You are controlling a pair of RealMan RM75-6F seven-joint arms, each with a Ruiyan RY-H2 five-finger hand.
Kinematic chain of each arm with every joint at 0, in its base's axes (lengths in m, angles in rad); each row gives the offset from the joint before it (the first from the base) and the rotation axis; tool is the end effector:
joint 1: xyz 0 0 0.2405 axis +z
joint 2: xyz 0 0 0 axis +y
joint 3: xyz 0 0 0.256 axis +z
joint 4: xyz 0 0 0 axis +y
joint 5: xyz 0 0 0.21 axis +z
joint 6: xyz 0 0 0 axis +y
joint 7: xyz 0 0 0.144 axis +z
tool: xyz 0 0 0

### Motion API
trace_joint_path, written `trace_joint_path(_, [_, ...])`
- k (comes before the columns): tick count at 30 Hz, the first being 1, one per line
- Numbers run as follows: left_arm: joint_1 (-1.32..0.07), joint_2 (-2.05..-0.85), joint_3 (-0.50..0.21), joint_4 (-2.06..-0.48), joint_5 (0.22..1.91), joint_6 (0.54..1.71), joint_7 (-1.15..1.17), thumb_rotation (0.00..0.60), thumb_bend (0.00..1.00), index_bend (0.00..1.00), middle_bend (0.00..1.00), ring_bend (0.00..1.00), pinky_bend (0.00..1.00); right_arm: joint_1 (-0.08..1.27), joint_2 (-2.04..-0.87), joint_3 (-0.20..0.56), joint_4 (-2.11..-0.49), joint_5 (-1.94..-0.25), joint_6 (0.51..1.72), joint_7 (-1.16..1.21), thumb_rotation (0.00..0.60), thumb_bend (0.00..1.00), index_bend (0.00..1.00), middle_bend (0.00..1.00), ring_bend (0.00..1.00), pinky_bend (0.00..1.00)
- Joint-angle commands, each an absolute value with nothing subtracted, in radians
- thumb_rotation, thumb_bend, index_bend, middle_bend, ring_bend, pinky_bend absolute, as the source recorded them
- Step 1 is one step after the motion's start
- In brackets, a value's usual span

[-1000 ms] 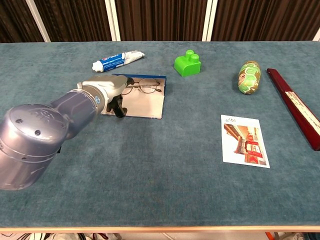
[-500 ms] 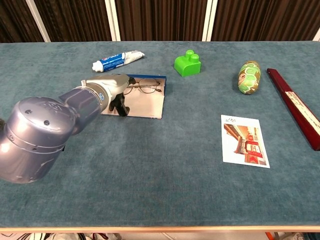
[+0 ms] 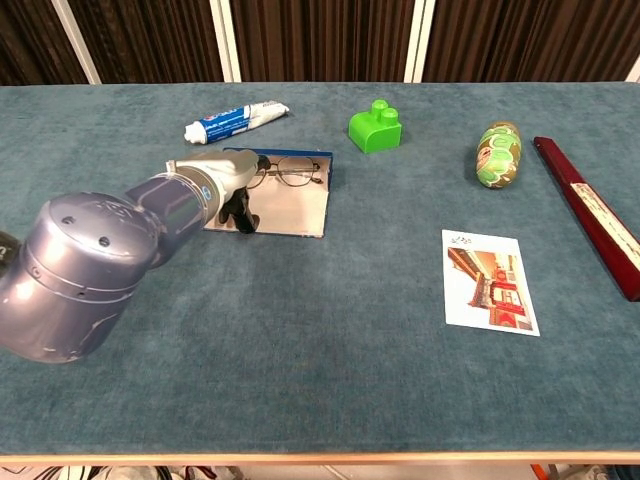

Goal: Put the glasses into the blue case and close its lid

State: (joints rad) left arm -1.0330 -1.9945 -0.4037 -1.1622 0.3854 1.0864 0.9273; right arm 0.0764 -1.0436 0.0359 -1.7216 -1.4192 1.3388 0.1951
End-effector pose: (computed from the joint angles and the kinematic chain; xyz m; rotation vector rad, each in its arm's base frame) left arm -0.0776 0.3750 -0.1112 -1.6374 -1.1015 -0.5732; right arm -0.3155 -0.1718 0.1554 1.2956 -1.2391 0.9302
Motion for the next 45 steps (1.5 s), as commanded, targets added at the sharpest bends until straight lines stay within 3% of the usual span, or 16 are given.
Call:
trace_joint_path(1, [-1.035,-1.998,-0.407,-1.156,0.383,1.085,0.926,0.6,0.47,0.0,0.65,0.63,0.7,0.076,-1.043,0.036,-1.722,-1.419,1.339,0.196,0.6,0.13,0.02,0.0,0.03,0.18])
trace_joint_path(19, [-1.06,-2.019,-0.432,-1.096,0.374,1.087,0.942,0.6,0.47,0.0,0.65,0.63,0.7,0.078,-1.037,0.035,-1.727,-1.414,1.329,0.204,0.6,0.13,0.02,0.0,0.03,0.18])
trace_joint_path(28, [-1.037,-1.996,-0.394,-1.192,0.429,1.121,0.936,0.6,0.47,0.0,0.64,0.63,0.7,0.078,-1.04,0.035,-1.725,-1.415,1.332,0.199,0.6,0.13,0.02,0.0,0.03,0.18])
trace_joint_path(33, [-1.002,-1.956,-0.355,-1.29,0.48,1.148,0.917,0.6,0.42,0.03,0.54,0.55,0.68,0.078,-1.039,0.036,-1.726,-1.415,1.332,0.202,0.6,0.13,0.02,0.0,0.03,0.18])
trace_joint_path(36, [-0.979,-1.915,-0.316,-1.351,0.519,1.159,0.92,0.6,0.35,0.11,0.45,0.39,0.57,0.077,-1.038,0.036,-1.726,-1.415,1.332,0.203,0.6,0.13,0.02,0.0,0.03,0.18])
trace_joint_path(41, [-0.96,-1.863,-0.27,-1.399,0.575,1.158,0.921,0.6,0.19,0.11,0.27,0.17,0.26,0.078,-1.038,0.035,-1.727,-1.415,1.329,0.204,0.6,0.13,0.02,0.0,0.03,0.18])
trace_joint_path(45, [-0.952,-1.838,-0.256,-1.417,0.602,1.136,0.902,0.6,0.17,0.09,0.19,0.04,0.08,0.077,-1.038,0.035,-1.728,-1.414,1.33,0.203,0.6,0.13,0.02,0.0,0.03,0.18])
